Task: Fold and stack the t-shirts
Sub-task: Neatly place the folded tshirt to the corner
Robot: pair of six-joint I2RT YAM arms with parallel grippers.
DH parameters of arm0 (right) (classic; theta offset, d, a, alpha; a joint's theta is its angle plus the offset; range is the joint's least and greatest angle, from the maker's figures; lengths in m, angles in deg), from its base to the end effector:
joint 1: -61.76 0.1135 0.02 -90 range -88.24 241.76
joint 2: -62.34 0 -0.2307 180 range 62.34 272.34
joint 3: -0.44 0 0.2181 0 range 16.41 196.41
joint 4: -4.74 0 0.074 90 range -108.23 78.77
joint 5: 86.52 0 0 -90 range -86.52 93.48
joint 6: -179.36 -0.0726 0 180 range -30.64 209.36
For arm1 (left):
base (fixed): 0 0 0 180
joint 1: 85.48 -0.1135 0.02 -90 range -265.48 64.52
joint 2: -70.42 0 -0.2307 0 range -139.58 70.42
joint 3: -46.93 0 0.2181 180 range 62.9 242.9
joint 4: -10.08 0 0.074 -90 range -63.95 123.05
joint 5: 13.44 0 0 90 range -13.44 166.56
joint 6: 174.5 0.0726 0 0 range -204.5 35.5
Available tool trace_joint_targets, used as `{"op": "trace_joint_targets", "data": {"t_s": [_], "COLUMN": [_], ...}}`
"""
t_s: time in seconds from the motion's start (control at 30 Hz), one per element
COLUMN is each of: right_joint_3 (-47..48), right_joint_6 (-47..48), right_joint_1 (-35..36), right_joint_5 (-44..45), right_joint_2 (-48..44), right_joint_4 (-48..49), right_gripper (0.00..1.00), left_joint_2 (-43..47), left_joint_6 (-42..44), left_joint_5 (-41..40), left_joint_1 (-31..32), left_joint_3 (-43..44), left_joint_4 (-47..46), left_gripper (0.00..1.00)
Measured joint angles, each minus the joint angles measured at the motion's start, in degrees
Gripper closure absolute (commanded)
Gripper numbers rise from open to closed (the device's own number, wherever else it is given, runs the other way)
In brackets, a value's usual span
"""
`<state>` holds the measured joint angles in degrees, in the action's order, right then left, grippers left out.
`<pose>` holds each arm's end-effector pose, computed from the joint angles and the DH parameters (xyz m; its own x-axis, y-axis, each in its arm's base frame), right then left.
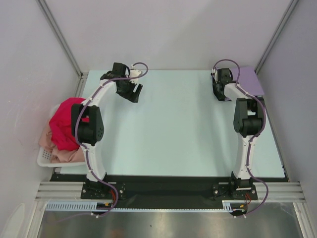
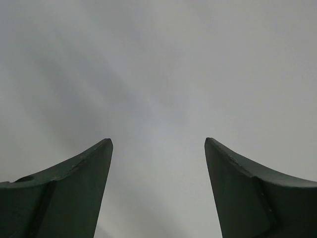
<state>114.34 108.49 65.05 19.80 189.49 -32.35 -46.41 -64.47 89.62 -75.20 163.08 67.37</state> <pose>0.4637 0.0062 0.1368 -0.7668 -0.3591 -0.5321 -0.1347 0.9005 -0.4135 0.4093 -0.0909 0.1941 -0.6838 0.4631 -0.5639 0.5598 0.8286 0.0017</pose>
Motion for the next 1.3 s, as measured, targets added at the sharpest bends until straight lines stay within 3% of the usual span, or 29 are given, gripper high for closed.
{"op": "trace_joint_targets", "data": {"t_s": [0.1, 0.23, 0.33, 0.37, 1.3], "right_joint_3": [0.0, 0.0, 0.2, 0.3, 8.8], "right_joint_6": [0.0, -0.1, 0.0, 0.0, -9.5], "right_joint_1": [0.0, -0.1, -0.1, -0.1, 0.1], "right_joint_5": [0.5, 0.6, 1.0, 1.1, -7.7], "right_joint_2": [0.3, 0.9, 1.6, 1.7, -1.3], "right_joint_4": [0.2, 0.7, 0.9, 1.0, -9.4], "right_gripper": [0.89, 0.78, 0.89, 1.0, 1.0], "left_joint_2": [0.0, 0.0, 0.0, 0.0, 0.0], "left_joint_6": [0.0, 0.0, 0.0, 0.0, 0.0], "left_joint_5": [0.3, 0.7, 0.7, 0.7, 0.8], "left_joint_1": [-0.2, -0.4, -0.5, -0.5, -2.1], "left_joint_3": [0.0, 0.0, 0.0, 0.0, 0.0], "left_joint_4": [0.0, 0.0, 0.0, 0.0, 0.0], "left_gripper": [0.2, 0.2, 0.2, 0.2, 0.2]}}
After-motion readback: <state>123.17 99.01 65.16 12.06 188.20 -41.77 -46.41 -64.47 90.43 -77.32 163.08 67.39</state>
